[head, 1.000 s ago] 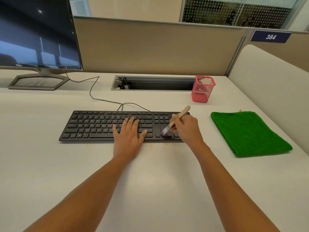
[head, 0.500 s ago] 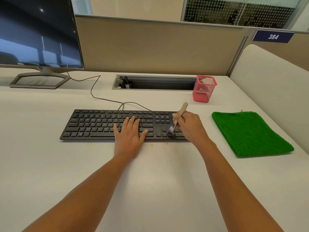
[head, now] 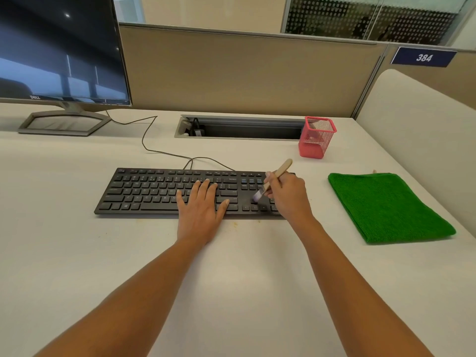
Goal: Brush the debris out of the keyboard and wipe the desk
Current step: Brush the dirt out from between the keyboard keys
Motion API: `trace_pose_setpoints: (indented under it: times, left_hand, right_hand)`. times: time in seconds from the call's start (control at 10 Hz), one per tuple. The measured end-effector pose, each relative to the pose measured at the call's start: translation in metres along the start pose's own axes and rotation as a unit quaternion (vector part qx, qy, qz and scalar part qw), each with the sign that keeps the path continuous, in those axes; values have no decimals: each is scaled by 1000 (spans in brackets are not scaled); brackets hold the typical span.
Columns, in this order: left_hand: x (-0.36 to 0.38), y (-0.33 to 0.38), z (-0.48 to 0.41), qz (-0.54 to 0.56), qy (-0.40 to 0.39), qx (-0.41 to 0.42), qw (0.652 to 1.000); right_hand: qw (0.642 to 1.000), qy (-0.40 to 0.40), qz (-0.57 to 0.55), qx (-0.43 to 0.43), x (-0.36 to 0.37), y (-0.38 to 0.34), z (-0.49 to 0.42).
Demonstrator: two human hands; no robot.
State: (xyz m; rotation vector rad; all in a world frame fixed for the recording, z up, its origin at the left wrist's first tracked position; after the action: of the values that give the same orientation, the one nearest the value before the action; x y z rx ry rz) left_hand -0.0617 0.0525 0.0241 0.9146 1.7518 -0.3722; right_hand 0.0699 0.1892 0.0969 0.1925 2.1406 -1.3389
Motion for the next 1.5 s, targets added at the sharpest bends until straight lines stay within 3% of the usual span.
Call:
trace_pose_setpoints:
  times: [0.2,0.4,0.5,0.6,0.7,0.8,1.0,1.2,1.4,1.5]
  left_hand:
    - [1,0,0,2,0,-2,1000]
    - [1,0,0,-1,1,-1,1000]
    - [1,0,0,0,3,-2,1000]
    - [2,-1,0,1,4,-1,1000]
    - [2,-1,0,0,2,-2,1000]
    - [2,0,0,4,6,-1,1000]
    - [4,-1,0,-3,5,-1,1000]
    - [2,-1,0,-2,4,-2,1000]
    - [2,-1,-1,5,5,-3,1000]
    - [2,-1,0,4,8,-3,1000]
  right_hand:
    - [998,-55,19,4,13,-5,6]
    - [999,2,51,-20,2,-10,7]
    - [996,-64,61,-33,16,-13,13]
    - [997,-71,35,-7,16,-11,8]
    - [1000,-13,20,2,6,-10,1]
    - [1000,-12,24,-4,11,-11,5]
    - [996,-81,-1,21,32,-7,15]
    - [999,-10,-24,26,18,-6,7]
    - [990,-129,-24,43,38,-2,19]
    - [993,-97,-44,51,26,-1,14]
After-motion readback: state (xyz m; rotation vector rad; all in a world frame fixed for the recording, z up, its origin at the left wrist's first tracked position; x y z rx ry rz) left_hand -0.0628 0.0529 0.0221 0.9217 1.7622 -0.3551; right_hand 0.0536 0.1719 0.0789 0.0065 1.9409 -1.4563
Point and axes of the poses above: each hand's wrist, its own z-axis away from the middle knuckle, its own x-axis out of the palm, y = z × x, the point moved 10 cm from there along -z, towards the middle knuckle, and after that the axes turned 13 degrees about y, right-handed, at the moved point
